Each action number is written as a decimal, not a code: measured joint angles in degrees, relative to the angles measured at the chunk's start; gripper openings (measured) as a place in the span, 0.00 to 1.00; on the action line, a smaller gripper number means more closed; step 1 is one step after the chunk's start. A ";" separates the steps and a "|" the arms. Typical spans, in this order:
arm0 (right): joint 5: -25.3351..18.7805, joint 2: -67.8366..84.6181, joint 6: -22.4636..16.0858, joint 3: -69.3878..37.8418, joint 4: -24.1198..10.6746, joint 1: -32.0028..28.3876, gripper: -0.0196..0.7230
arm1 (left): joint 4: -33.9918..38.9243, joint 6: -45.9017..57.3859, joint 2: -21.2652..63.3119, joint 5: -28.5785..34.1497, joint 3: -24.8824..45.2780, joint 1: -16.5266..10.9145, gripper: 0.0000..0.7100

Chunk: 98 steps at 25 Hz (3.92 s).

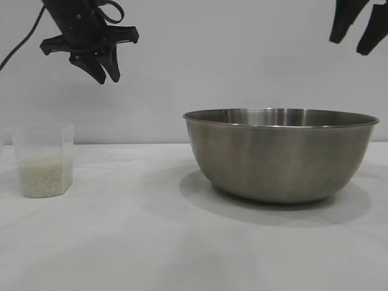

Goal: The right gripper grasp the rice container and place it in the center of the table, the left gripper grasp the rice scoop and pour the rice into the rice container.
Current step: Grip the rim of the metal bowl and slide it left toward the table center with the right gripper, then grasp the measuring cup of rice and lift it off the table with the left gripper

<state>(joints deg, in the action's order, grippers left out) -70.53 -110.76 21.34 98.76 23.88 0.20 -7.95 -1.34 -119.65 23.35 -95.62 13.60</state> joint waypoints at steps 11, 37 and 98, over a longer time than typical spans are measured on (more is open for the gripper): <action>0.34 0.25 -0.73 -13.67 -1.32 1.47 0.55 | 0.00 -0.09 1.39 0.31 -0.15 0.00 0.25; 7.09 -6.72 -0.90 -15.36 2.87 11.70 0.03 | 0.00 -0.09 1.39 0.23 -0.15 0.00 0.25; 7.78 105.39 -3.99 -69.37 -12.80 11.15 0.57 | 0.00 -0.76 4.12 1.87 -0.15 0.00 0.25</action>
<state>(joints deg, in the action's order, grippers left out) -62.75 -5.37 17.35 29.39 11.08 11.35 -7.95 -2.10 -115.53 25.22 -95.78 13.60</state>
